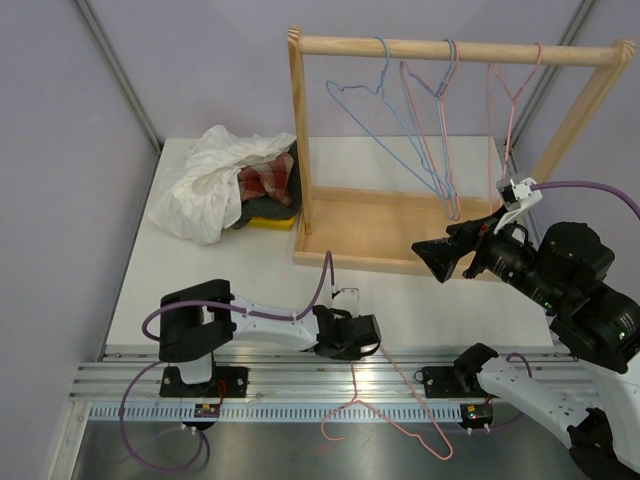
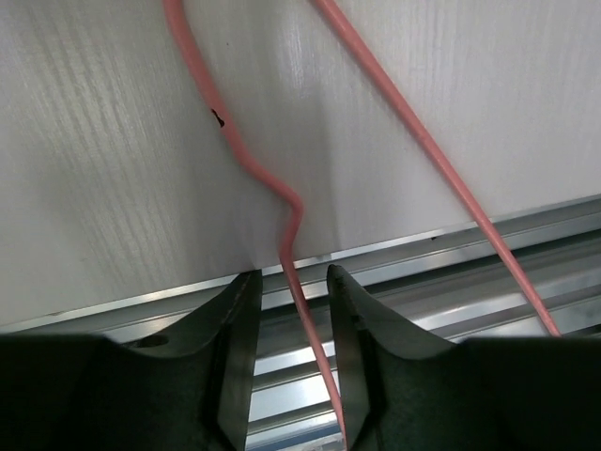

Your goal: Remove the skirt from the hanger

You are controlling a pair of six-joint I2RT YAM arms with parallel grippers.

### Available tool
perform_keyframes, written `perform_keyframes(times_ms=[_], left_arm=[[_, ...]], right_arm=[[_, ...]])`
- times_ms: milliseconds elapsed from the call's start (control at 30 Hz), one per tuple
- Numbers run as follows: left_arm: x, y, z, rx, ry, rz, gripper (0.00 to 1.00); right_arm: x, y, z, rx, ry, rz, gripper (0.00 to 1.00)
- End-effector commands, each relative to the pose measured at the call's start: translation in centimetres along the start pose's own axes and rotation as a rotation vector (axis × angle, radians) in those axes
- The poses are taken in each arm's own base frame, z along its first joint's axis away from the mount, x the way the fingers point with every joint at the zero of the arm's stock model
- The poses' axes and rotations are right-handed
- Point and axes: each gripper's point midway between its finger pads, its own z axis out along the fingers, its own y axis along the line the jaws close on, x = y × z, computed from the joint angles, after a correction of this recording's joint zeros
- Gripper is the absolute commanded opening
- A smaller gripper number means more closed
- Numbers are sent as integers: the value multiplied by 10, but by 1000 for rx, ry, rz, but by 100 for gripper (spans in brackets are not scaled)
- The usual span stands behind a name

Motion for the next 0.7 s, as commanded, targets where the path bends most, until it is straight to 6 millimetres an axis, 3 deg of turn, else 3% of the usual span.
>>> perform_keyframes(times_ms=[0, 167, 200, 267, 300, 400, 433, 500, 533, 667], left_arm=[[-3, -13, 2, 29, 0, -15, 33], [-5, -16, 6, 13, -1, 39, 0], [-13, -24, 1, 24, -24, 52, 0], [-27, -18, -8, -19, -81, 116, 0], [-39, -28, -23, 3, -120, 124, 0], [-72, -19, -53, -52, -243, 232, 0], [-92, -17, -75, -74, -315, 248, 0], [-111, -16, -100, -82, -379, 345, 0], [-130, -16, -127, -80, -451, 347, 0], [-163, -14, -186, -56, -586, 586, 0]], right_arm=[[-6, -4, -2, 21, -20, -23, 99], [-6, -4, 0, 22, -19, -27, 99], [-6, -4, 0, 21, -18, -29, 99], [-9, -3, 1, 18, -21, -34, 99], [-11, -2, 1, 14, -23, -34, 100], [-19, 5, 2, -13, -27, -42, 99], [-20, 7, 3, -20, -26, -45, 100], [-26, 13, 6, -45, -18, -48, 99], [-25, 14, 7, -49, -3, -45, 99], [-29, 27, 18, -101, 49, -33, 99]])
